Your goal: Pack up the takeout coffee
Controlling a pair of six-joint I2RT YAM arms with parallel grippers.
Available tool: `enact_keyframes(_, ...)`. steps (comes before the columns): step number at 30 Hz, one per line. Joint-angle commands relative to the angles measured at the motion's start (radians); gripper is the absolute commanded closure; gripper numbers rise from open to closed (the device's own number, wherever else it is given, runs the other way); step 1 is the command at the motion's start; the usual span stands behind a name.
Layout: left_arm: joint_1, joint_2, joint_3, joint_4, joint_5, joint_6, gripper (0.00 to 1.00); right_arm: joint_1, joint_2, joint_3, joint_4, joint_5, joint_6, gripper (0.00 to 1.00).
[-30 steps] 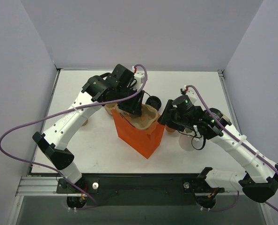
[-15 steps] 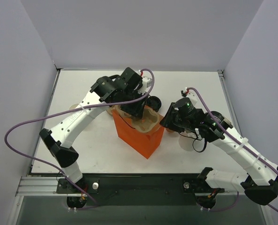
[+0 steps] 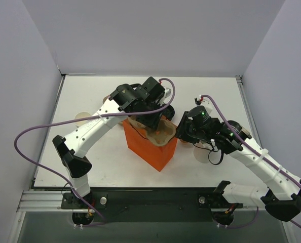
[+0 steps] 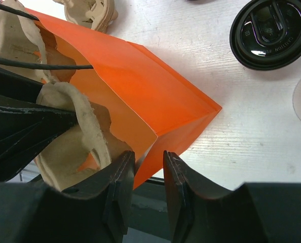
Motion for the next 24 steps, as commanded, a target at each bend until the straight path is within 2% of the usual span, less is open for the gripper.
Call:
enact_keyframes(1,-0.009,0.022,0.034,-0.052,-0.020,-0.048,0.62,0.008,-0.025,-0.010,0.006,0.006,-0.008,0.70)
enact_keyframes(6,-0.009,0.048,0.039,-0.091,-0.056,-0.058,0.62,0.008,-0.034,-0.016,0.006,0.017,-0.014,0.70)
enact_keyframes(15,-0.010,0.042,-0.009,-0.065,-0.085,-0.082,0.62,0.008,-0.039,-0.018,0.006,0.020,-0.013,0.70)
enact_keyframes(24,-0.009,0.051,0.042,-0.117,-0.137,-0.062,0.62,0.008,-0.039,-0.016,0.006,0.029,-0.014,0.70)
